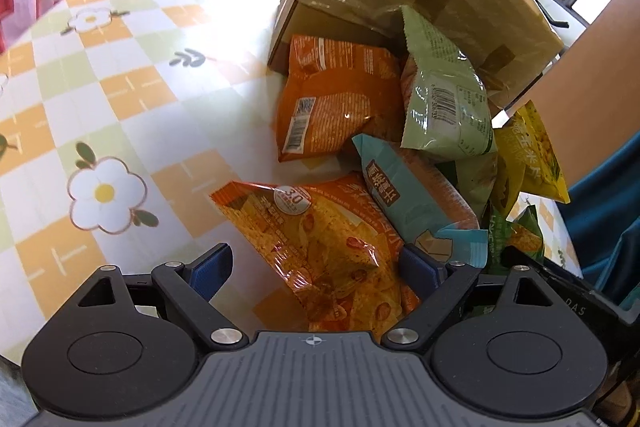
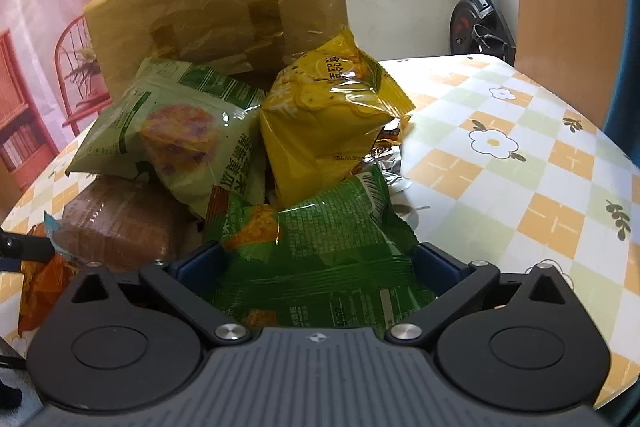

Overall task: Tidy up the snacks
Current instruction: 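Close the left tool on the orange chip bag while the right grasps the green bag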

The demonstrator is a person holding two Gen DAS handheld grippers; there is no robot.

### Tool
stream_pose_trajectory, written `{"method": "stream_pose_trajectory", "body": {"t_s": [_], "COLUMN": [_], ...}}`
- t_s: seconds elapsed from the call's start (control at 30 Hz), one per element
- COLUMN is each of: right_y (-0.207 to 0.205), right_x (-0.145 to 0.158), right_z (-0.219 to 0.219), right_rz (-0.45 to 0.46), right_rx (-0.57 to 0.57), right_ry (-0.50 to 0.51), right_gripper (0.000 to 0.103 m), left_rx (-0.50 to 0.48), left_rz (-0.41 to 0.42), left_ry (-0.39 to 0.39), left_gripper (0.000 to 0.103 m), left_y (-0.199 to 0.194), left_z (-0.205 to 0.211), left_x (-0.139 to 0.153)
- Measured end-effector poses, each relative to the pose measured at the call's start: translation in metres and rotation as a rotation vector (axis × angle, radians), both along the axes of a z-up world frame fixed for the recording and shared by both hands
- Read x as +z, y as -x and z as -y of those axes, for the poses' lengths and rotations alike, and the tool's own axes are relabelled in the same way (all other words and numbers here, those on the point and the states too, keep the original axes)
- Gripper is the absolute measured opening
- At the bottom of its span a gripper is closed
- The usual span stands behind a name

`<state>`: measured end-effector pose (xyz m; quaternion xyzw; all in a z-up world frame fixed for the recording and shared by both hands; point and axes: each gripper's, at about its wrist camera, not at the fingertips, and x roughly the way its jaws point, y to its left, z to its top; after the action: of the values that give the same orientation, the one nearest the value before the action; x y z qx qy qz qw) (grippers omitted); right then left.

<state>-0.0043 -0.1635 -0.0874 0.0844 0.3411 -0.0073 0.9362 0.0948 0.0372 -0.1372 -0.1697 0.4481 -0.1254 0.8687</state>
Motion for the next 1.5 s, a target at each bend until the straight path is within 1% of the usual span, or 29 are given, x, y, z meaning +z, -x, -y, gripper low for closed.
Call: {"method": "stream_pose_trajectory", "body": {"t_s": [0.3,0.33,0.37,0.4,0.43,0.5,0.57,0.63,0.7,0.9,0.97,1.03,1.27,1.5], "right_y": [0.001,0.001,0.001,0.001,0.001,0.0,0.001,0.001,0.002,0.003,0.002,0.002,0.003,0.008], "right_x": [-0.004,-0.004,-0.005,-0.005,-0.005,-0.005,-0.006,-0.005,-0.005,-0.004,-0.004,-0.004,-0.004,-0.001], "right_z": [0.003,0.003,0.003,0.003,0.002,0.002,0.003,0.003,0.003,0.003,0.004,0.004,0.007,0.002], "right_rz": [-0.002,-0.001,0.0,0.002,0.002,0.002,0.002,0.002,0.002,-0.005,-0.007,-0.009,-0.009,0.027], "right_rx": [-0.018,-0.019,-0.019,-0.019,-0.019,-0.02,-0.02,-0.02,-0.021,-0.032,-0.039,-0.052,-0.069,-0.016], "right_ry": [-0.026,-0.027,-0.025,-0.024,-0.023,-0.023,-0.026,-0.026,-0.028,-0.028,-0.026,-0.02,-0.019,-0.006], "right_gripper": [0.103,0.103,0.103,0.103,0.103,0.103,0.103,0.103,0.103,0.103,0.103,0.103,0.103,0.098], "left_rx": [-0.014,-0.017,-0.023,-0.032,-0.042,-0.053,-0.042,-0.015,0.026,0.117,0.138,0.151,0.173,0.176], "left_rz": [-0.027,-0.025,-0.02,-0.01,0.004,0.026,0.034,0.043,0.064,0.156,0.179,0.197,0.209,0.245], "left_ry": [0.077,0.084,0.092,0.101,0.107,0.087,0.085,0.085,0.059,0.049,0.017,-0.011,-0.007,0.005], "left_gripper": [0.091,0.087,0.079,0.074,0.064,0.059,0.053,0.051,0.05,0.048,0.048,0.048,0.047,0.046], "left_y": [-0.005,-0.004,-0.004,-0.003,-0.002,0.001,0.003,0.006,0.01,0.019,0.022,0.022,0.026,0.03], "left_z": [0.0,0.0,-0.001,0.0,0.001,0.003,0.002,-0.003,-0.008,-0.022,-0.021,-0.019,-0.022,-0.027], "left_x": [-0.013,-0.014,-0.014,-0.013,-0.012,-0.009,-0.007,-0.005,0.002,0.022,0.026,0.029,0.032,0.039]}}
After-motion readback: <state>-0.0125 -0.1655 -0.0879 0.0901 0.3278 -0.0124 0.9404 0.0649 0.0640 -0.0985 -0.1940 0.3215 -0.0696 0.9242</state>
